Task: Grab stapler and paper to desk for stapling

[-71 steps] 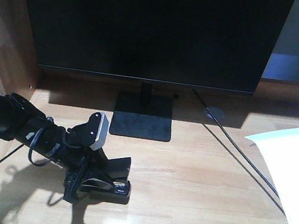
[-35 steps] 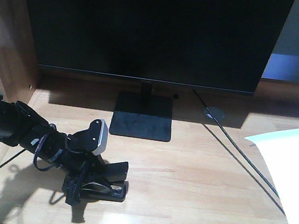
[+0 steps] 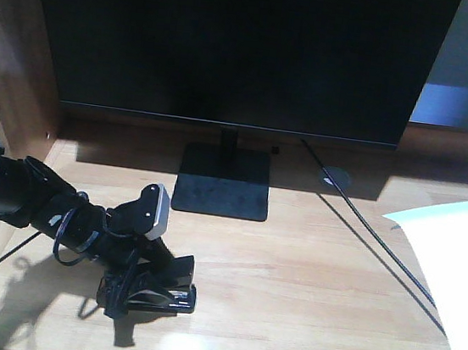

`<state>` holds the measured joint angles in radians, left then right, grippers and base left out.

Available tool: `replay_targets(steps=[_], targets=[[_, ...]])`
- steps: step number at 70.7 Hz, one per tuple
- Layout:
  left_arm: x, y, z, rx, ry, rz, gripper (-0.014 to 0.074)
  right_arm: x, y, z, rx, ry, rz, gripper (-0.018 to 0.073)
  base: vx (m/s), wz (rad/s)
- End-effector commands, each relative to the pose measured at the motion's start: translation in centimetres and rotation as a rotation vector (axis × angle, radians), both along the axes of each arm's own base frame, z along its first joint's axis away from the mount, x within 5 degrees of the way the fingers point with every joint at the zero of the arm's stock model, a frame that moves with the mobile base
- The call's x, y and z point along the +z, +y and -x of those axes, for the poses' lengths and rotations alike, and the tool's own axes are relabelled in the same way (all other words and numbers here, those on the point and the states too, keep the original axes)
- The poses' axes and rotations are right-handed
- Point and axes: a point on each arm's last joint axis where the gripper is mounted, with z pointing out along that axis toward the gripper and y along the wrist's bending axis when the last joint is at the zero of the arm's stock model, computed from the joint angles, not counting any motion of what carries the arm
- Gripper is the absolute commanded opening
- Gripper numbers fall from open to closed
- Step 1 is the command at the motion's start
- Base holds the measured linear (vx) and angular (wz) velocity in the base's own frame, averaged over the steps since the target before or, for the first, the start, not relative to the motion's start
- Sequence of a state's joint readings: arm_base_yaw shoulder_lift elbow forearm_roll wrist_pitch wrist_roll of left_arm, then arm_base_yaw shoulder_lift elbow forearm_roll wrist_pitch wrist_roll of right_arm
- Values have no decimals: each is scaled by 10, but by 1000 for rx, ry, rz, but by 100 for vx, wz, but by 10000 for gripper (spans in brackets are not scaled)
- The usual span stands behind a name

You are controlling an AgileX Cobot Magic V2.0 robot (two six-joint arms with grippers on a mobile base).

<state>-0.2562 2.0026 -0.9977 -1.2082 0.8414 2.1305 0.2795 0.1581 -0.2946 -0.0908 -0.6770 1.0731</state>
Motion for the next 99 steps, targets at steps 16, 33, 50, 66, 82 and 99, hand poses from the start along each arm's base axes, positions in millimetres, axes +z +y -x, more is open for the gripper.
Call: replay_targets(steps=[16,33,50,66,82,99], targets=[[34,-3,-4,58,-25,57,724,11,-1,5,-11,-63,-7,-4,0,0],[68,3,-3,136,-105,40,643,11,-1,5,-11,-63,-7,-4,0,0],[107,8,6,240,-104,66,456,11,-1,5,-11,-63,-7,-4,0,0],[133,9,19,214,-134,93,227,11,-1,5,-11,-63,-7,-4,0,0],[140,9,25,187,-132,113,0,11,-1,5,-11,-63,-7,-4,0,0],[141,8,28,168,-111,123,-8,11,-1,5,-11,-63,-7,-4,0,0]])
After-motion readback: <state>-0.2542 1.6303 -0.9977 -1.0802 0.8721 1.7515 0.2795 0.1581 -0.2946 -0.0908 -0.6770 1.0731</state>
